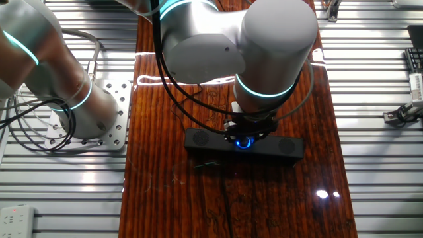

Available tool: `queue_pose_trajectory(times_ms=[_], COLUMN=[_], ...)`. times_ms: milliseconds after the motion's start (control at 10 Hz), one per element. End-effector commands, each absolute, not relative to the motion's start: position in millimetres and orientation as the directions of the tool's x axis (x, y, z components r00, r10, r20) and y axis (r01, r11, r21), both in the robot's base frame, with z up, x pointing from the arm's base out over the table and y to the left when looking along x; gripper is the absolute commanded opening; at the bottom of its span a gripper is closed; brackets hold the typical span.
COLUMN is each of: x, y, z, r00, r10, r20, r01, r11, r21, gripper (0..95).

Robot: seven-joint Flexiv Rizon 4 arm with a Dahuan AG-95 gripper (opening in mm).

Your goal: Turn the knob to increase the volume of the speaker

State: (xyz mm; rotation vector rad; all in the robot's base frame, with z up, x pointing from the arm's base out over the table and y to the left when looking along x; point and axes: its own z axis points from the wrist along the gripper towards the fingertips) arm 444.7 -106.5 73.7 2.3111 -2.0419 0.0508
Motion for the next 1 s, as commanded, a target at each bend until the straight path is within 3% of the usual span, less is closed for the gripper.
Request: queue_pose_trajectory(times_ms=[100,1000], x=[444.3,444.1], y=[-105.7,-104.2], z=[73.1,71.1], r00=[0.12,0.084], r10=[-0.991,-0.991], r20=[0.064,0.103], r01=[-0.993,-0.996], r11=[-0.119,-0.081], r21=[0.022,0.029], gripper=[38.0,38.0])
